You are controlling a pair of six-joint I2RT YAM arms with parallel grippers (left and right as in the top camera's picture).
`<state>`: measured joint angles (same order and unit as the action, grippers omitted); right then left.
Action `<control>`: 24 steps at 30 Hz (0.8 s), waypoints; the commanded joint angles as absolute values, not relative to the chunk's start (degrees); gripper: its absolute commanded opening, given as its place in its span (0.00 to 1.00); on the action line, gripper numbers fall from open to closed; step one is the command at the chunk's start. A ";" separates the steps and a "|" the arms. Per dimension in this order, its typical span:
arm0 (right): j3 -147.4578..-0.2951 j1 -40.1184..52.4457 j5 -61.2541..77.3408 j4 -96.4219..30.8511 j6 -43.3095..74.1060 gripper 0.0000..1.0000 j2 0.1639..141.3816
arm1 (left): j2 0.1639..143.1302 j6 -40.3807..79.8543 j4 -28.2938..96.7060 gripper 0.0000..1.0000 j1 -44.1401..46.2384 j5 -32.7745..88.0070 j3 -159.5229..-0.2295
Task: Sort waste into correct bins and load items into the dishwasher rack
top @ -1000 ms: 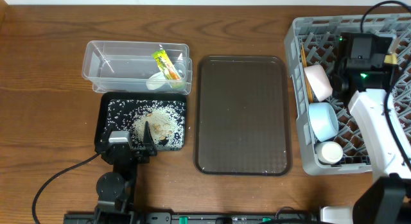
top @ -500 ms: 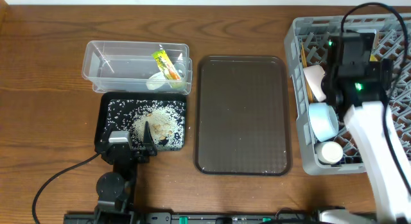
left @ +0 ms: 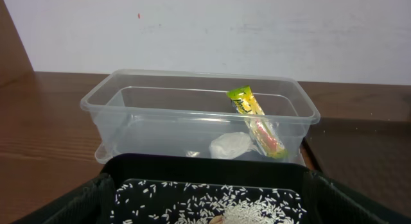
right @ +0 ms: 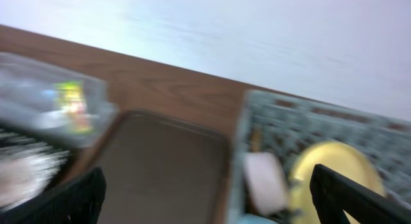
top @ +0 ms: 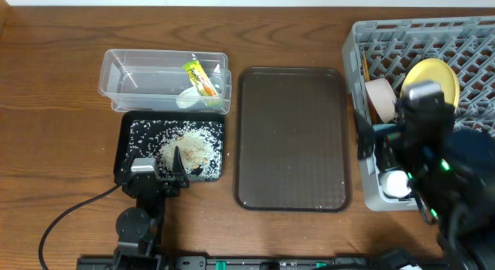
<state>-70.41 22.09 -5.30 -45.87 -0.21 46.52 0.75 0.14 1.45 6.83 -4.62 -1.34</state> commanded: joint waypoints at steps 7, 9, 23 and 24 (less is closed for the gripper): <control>-70.54 23.00 8.43 -51.00 0.80 0.99 42.37 | 0.67 -0.19 3.64 0.94 6.55 -5.32 -0.23; -70.54 22.96 7.70 -53.65 0.58 0.99 42.37 | 0.67 -0.19 3.64 0.95 6.55 -5.32 -0.23; -47.48 18.28 1.54 -37.56 0.32 0.99 29.32 | 0.67 -0.19 3.64 0.94 6.55 -5.32 -0.23; -43.75 18.28 1.54 -34.54 0.32 0.99 27.11 | 0.67 -0.19 3.64 0.95 6.55 -5.32 -0.23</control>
